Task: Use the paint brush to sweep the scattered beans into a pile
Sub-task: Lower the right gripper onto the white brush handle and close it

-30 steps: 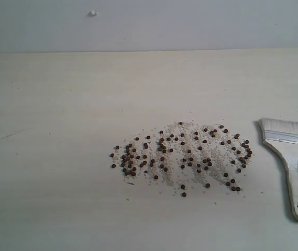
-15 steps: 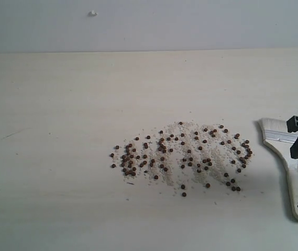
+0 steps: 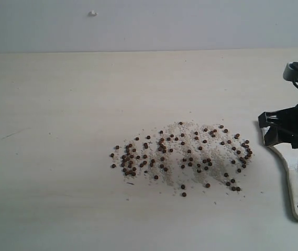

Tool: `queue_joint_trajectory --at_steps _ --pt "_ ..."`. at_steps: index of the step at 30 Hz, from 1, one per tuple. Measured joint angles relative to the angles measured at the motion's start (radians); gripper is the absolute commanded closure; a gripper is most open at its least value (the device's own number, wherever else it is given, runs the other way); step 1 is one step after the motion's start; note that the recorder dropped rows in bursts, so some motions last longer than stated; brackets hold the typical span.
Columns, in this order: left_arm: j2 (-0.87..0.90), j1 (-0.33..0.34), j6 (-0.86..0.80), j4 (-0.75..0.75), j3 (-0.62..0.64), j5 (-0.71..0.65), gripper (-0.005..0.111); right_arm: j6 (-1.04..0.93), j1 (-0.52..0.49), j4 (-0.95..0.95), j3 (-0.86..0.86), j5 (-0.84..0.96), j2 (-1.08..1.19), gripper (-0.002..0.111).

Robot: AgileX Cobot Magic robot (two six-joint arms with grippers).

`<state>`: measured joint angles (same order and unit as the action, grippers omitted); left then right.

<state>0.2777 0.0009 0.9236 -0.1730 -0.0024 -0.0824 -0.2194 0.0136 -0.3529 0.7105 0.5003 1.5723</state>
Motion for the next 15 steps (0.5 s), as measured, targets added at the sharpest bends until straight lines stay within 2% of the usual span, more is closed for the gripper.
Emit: queue_joint_trajectory --at_steps 3,5,9,15 --pt "0.0 0.0 0.0 0.0 0.0 0.0 0.107 0.114 0.002 0.068 0.028 0.057 0.0 0.054" --pt "0.0 0.0 0.0 0.0 0.0 0.0 0.107 0.259 0.021 0.176 0.066 0.134 0.0 0.054" --pt "0.0 0.0 0.0 0.0 0.0 0.0 0.107 0.475 0.099 0.38 0.078 0.172 0.013 0.05" --pt "0.0 0.0 0.0 0.0 0.0 0.0 0.107 0.571 0.111 0.458 0.08 0.16 0.138 0.049"
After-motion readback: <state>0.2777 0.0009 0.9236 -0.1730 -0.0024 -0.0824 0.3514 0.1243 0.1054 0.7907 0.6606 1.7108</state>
